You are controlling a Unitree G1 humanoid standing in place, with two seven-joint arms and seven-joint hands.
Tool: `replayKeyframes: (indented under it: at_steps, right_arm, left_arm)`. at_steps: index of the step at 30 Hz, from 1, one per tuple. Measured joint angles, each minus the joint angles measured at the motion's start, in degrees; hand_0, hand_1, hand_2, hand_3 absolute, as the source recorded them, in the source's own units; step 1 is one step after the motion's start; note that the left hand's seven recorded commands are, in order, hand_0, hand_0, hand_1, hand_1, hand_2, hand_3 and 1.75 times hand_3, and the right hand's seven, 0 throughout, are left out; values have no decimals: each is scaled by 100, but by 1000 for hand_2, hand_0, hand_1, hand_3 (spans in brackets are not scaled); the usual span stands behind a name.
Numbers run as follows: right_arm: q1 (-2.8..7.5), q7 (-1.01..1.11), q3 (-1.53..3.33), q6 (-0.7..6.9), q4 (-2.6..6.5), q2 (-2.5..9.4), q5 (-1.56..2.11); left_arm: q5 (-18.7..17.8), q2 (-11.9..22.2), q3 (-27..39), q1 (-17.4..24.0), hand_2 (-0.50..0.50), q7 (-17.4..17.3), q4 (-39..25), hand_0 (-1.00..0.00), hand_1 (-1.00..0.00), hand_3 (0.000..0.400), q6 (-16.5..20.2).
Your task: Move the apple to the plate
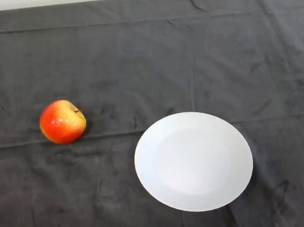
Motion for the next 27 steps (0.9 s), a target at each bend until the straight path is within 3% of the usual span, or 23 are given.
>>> replayKeyframes:
  at_steps: [9, 17, 27]
  right_arm:
    - [0, 0, 0, 0, 0, 0, 0]
    - [0, 0, 0, 0, 0, 0, 0]
    - [0, 0, 1, 0, 0, 0, 0]
  left_arm:
    - [227, -11, -119, -9, 0, -70, -120, 0, 0, 0, -15]
    - [643, -112, -315, -62, 0, -103, -122, 0, 0, 0, -42]
    - [1118, -241, -664, -393, 0, -105, -150, 0, 0, 0, -356]
